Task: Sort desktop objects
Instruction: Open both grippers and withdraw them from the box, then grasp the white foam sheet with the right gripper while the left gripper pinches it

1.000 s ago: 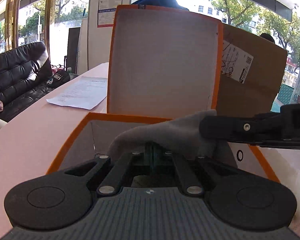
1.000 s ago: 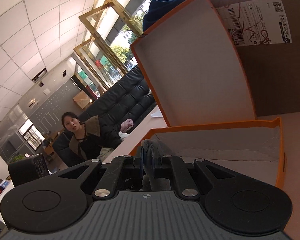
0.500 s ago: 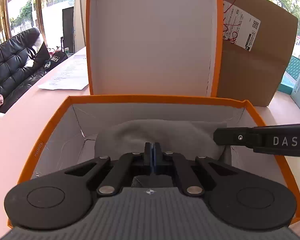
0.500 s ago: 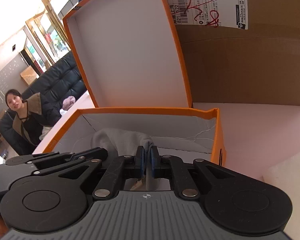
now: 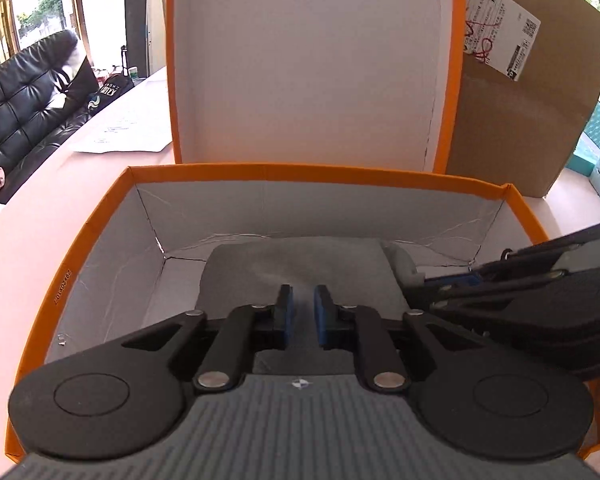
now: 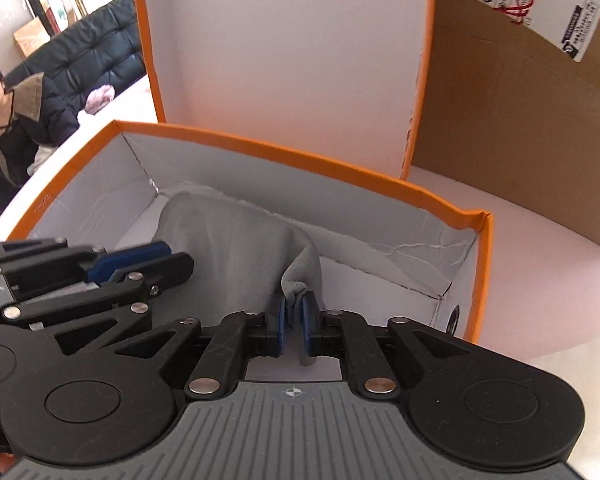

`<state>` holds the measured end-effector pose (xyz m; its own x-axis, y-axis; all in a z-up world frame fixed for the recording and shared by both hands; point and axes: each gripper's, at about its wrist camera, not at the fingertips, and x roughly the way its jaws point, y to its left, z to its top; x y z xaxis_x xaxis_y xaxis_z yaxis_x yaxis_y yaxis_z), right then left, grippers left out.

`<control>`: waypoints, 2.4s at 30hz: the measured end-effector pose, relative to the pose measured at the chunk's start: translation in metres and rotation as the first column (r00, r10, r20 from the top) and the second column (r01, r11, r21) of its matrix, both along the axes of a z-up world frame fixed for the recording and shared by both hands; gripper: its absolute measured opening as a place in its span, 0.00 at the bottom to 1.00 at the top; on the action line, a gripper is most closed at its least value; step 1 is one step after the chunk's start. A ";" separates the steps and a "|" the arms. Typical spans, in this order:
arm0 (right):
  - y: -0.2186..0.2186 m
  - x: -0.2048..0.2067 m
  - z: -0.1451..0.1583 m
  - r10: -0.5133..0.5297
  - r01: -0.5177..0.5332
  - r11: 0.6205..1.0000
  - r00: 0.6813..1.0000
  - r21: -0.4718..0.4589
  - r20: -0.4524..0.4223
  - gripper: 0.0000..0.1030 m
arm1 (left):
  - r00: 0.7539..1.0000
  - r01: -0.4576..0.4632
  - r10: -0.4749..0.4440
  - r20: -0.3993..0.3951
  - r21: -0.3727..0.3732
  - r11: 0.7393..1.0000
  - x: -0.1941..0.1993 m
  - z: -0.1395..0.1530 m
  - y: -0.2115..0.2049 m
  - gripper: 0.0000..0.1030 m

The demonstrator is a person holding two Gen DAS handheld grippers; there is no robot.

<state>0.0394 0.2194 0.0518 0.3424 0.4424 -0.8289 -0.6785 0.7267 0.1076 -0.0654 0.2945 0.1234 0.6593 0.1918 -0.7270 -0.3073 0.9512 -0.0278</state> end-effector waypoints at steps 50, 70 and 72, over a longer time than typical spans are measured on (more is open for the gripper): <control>-0.403 -0.050 0.010 -0.536 0.365 0.542 0.844 0.757 -0.023 1.00 | 0.830 0.452 -0.421 0.365 0.001 0.892 0.005 0.050 -0.240 0.88; -0.383 -0.049 -0.072 -0.553 0.568 0.593 0.802 0.571 -0.223 1.00 | 0.983 0.136 -0.108 0.151 -0.188 0.973 0.069 -0.071 -0.214 0.95; -0.372 -0.049 -0.069 -0.566 0.565 0.626 0.803 0.537 -0.186 1.00 | 0.979 0.167 -0.137 0.154 -0.203 0.965 0.070 -0.072 -0.214 1.00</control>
<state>-0.0096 -0.1521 -0.0171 0.6803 0.5280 -0.5084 -0.1544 0.7813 0.6048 0.0045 0.0801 0.0515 0.7647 -0.0686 -0.6407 -0.1385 0.9535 -0.2675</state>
